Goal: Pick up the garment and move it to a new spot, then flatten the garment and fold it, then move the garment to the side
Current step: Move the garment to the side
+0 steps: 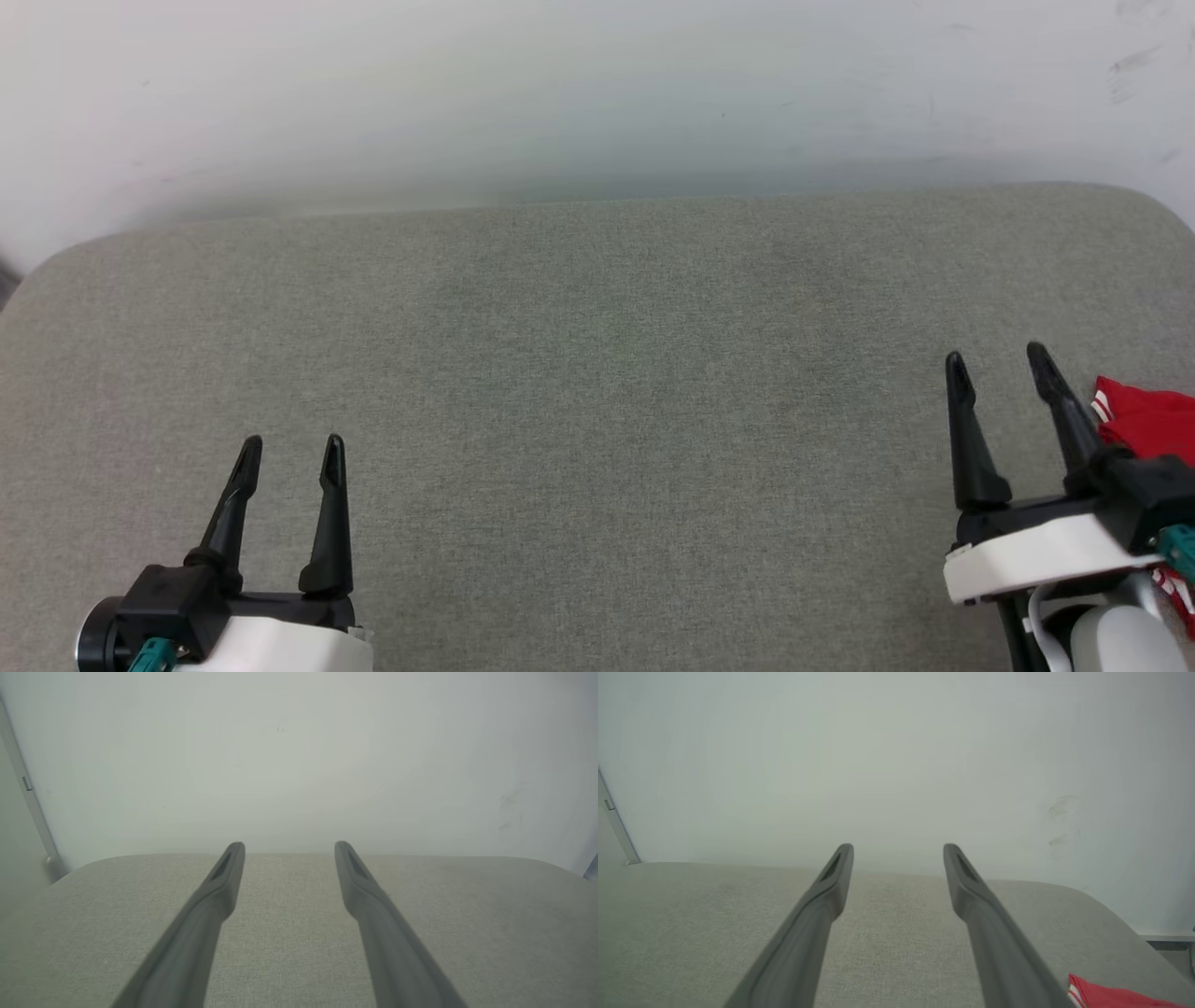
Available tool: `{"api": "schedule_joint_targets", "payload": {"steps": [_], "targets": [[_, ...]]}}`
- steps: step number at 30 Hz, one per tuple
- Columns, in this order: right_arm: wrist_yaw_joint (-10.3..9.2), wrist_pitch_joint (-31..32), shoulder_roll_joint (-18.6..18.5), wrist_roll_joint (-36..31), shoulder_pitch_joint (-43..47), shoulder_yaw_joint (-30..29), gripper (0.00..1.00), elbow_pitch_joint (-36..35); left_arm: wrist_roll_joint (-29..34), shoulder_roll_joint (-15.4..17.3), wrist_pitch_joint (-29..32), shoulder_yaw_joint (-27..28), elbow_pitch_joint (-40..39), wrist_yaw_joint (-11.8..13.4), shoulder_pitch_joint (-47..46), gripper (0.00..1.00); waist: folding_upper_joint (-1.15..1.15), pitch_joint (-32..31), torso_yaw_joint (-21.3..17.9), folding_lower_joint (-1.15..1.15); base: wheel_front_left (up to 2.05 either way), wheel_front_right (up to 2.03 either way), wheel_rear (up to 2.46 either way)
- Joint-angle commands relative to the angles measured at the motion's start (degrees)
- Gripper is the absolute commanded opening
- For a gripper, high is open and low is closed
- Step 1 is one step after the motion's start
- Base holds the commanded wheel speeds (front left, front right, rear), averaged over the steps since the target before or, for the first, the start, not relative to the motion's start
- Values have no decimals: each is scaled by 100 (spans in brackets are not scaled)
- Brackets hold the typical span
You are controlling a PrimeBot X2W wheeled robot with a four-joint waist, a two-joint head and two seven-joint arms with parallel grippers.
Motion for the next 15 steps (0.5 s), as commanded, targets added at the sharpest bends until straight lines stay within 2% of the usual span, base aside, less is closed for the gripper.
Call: {"api": "schedule_joint_targets", "payload": {"steps": [1,15], "targets": [[-4,-92,53,41,107,35,100,52,15,-25,-12,25,21,-5,37,100,0,-6,-5,1,0,0,0],[-4,-332,107,96,305,219,100,322,-4,-65,-12,67,91,-10,110,100,0,-38,-110,1,0,0,0]]}}
